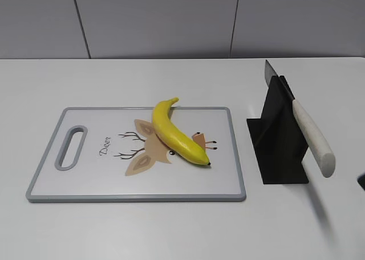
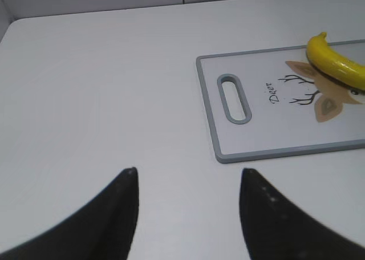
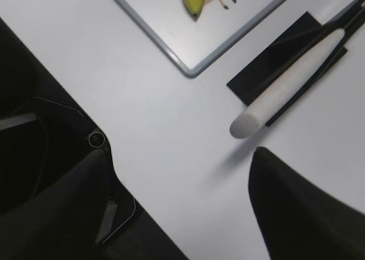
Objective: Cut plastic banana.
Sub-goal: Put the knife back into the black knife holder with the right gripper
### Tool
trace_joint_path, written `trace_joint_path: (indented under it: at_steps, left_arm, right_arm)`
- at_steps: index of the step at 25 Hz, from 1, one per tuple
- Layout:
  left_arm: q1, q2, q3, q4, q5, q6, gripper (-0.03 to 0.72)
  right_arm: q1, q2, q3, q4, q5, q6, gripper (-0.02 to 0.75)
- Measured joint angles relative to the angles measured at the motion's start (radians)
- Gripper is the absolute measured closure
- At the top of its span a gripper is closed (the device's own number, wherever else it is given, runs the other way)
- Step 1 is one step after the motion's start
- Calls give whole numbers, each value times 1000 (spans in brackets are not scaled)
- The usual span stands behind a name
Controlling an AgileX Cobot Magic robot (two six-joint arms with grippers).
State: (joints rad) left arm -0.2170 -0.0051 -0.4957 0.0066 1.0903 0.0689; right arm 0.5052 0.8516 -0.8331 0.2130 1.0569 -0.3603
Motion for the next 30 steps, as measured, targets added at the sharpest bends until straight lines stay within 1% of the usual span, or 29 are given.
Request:
trace_joint_path:
  at_steps: [2, 5, 14, 30]
  left_arm:
    - [0, 0, 0, -7, 0, 0, 105]
    - [0, 0, 0, -7, 0, 0, 82]
    - [0, 0, 0, -7, -1, 0, 94]
    - [0, 0, 0, -7, -1, 0, 99]
  right_arm:
    - [0, -71, 69, 0, 0, -2, 147]
    - [0, -187, 160, 0, 0, -2, 147]
    - [0, -490, 315, -11, 2, 32, 149]
    - [0, -835, 324, -43, 0, 43, 162]
